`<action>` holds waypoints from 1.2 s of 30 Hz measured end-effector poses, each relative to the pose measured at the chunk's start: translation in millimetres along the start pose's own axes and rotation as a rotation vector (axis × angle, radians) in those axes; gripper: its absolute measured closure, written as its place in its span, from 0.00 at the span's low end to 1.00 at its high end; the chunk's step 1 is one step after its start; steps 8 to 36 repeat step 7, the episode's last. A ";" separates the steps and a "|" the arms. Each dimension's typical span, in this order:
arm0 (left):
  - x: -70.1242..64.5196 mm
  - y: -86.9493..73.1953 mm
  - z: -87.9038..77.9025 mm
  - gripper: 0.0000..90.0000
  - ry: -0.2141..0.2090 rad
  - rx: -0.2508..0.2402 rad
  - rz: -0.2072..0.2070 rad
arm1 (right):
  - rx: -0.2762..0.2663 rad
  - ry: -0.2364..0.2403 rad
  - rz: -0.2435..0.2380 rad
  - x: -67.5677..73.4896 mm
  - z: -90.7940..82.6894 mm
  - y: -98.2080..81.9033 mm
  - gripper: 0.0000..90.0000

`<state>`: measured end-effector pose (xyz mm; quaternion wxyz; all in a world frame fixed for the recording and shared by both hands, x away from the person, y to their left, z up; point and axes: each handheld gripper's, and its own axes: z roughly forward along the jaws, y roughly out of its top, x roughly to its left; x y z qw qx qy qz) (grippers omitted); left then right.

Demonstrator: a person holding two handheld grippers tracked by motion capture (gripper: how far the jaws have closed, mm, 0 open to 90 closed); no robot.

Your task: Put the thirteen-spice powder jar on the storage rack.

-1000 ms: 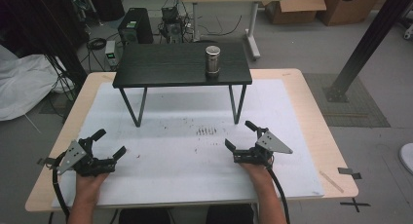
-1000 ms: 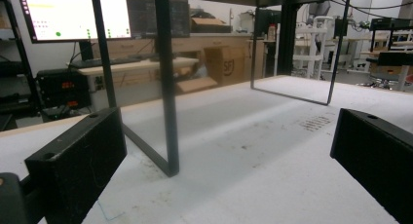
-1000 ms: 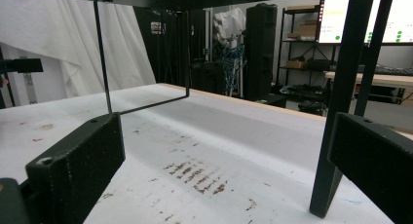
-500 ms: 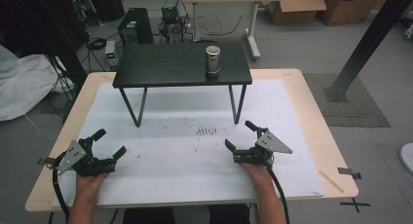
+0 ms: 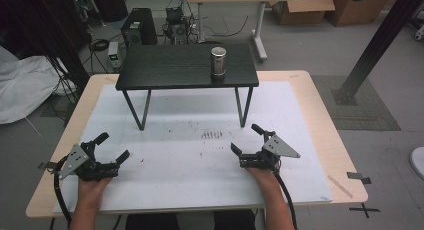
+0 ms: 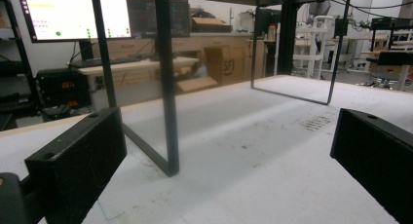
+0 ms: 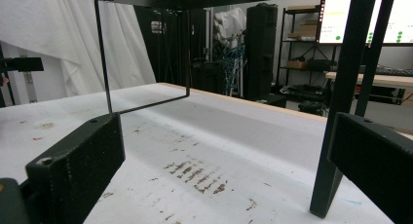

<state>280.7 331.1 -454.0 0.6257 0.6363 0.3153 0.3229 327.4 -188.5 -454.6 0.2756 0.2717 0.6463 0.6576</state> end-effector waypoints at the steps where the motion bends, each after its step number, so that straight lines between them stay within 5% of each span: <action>1: 0.1 0.0 0.0 0.00 0.000 0.000 0.000 | 0.000 0.000 0.000 0.0 0.0 0.0 0.00; 36: 0.1 0.1 0.2 0.00 -0.001 0.002 0.000 | 0.000 0.000 0.001 0.0 -0.1 0.0 0.00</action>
